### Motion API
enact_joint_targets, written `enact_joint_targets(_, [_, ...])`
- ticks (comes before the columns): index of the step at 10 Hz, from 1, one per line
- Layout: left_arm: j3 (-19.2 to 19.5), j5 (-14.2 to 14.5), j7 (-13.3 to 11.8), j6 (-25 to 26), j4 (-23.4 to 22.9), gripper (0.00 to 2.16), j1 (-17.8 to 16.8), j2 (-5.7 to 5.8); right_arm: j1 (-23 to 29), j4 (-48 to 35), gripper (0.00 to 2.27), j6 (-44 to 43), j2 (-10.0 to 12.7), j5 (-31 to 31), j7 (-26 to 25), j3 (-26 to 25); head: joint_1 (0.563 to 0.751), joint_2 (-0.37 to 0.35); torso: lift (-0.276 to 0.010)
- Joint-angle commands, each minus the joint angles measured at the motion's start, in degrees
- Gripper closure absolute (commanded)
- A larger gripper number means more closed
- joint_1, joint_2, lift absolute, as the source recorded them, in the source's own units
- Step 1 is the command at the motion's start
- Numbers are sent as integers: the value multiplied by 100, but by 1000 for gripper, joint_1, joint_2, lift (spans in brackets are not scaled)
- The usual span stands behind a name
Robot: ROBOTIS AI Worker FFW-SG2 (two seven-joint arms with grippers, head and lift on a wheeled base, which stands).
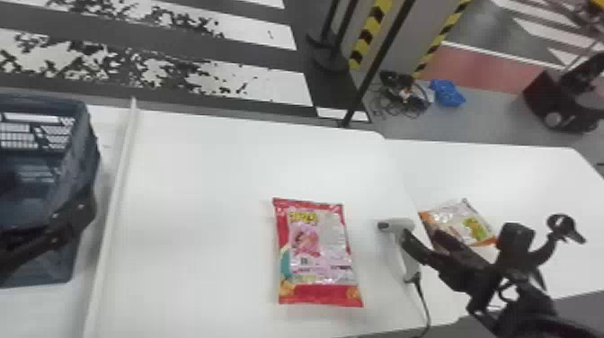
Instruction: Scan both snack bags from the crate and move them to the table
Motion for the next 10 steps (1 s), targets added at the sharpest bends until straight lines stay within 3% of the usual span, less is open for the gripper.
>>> enact_joint_targets(1, [1,-9,0,1,-85,70,4,0,312,-802,39,717,83,-344,319,-156,695,-350,-87])
enact_joint_targets(3, [1,-9,26,-34,-112,70,48,-9,242,-837,46,1561,118,-449,706,-104,695,-350,-87])
enact_joint_targets(5, [1,-18,35,-52,-103,70,57,0,-13,-345,66,2035,109,-493,1137,-60,695,-339,-87])
enact_joint_targets(7, [1,-9,9,-139,-121,70,48,9,-453,376,66,2369,-31,-502,1655,-24,695,-321,-87])
enact_joint_targets(10, [10,-18,9,-122,-77,70,57,27,-760,894,70,3090,-260,-889,2015,195,695,-302,-87])
